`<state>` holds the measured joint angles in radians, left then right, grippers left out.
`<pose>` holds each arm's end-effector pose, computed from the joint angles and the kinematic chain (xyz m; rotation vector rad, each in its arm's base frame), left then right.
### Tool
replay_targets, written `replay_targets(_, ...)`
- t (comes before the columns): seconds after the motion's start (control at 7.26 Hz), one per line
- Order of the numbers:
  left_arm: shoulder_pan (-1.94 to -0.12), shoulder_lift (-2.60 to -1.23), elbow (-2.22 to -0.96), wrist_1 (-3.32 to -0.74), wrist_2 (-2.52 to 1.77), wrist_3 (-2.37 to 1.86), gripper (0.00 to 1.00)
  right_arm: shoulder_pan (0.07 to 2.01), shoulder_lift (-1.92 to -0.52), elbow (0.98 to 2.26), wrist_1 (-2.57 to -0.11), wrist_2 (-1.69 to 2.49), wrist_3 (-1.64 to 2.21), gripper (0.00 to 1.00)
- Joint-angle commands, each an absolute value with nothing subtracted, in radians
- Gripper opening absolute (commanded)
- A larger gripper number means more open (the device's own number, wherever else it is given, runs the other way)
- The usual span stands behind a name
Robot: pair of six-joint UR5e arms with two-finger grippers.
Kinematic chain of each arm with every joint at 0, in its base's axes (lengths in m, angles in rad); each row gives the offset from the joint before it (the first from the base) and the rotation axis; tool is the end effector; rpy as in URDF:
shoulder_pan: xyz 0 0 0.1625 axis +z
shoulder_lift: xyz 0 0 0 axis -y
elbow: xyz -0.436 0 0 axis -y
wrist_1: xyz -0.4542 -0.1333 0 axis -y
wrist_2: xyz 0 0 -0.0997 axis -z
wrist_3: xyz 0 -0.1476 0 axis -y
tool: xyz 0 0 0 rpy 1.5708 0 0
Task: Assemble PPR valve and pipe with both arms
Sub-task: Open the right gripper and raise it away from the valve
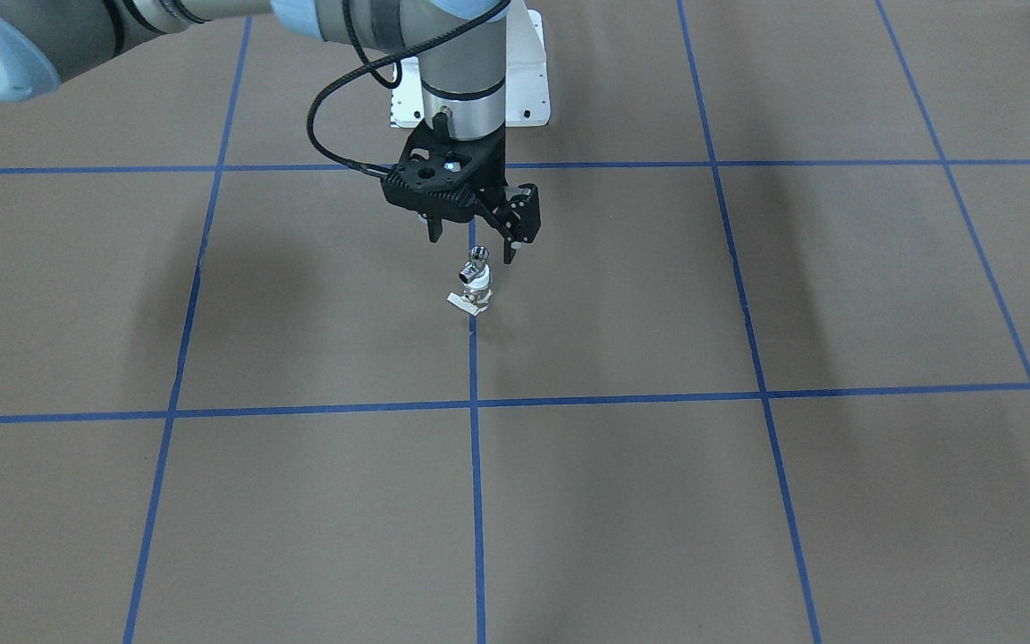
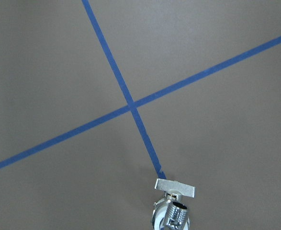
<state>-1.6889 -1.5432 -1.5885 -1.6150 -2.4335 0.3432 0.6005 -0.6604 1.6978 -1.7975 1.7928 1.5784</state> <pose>-0.0853 -0.5388 0.6953 0.2290 0.8343 0.2257 -0.5604 -0.5060 0.0658 0.0356 -0.8418 0.4822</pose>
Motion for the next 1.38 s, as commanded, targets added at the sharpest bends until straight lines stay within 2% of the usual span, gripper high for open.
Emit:
replay_targets(0.0, -1.689, -1.536, -1.571, -1.591, -2.434, 0.319, 1.0, 0.763, -0.689, 1.715, -1.818, 1.928, 1.417, 1.0)
replay_targets(0.28, -1.689, -1.534, -1.574, -1.597, -2.43, 0.324, 1.0, 0.947, -0.773, 1.733, -1.818, 2.073, 1.175, 1.0)
replay_targets(0.69, -1.687, -1.537, -1.577, -1.62, -2.434, 0.327, 1.0, 1.214, -1.005, 1.737, -1.81, 2.212, 0.588, 1.0)
replay_targets(0.96, -1.683, -1.546, -1.572, -1.608, -2.433, 0.315, 1.0, 1.331, -1.162, 1.733, -1.81, 2.268, 0.279, 1.0)
replay_targets(1.24, -1.684, -1.493, -1.572, -1.624, -2.433, 0.324, 1.0, 1.431, -1.328, 1.727, -1.809, 2.276, 0.007, 1.0)
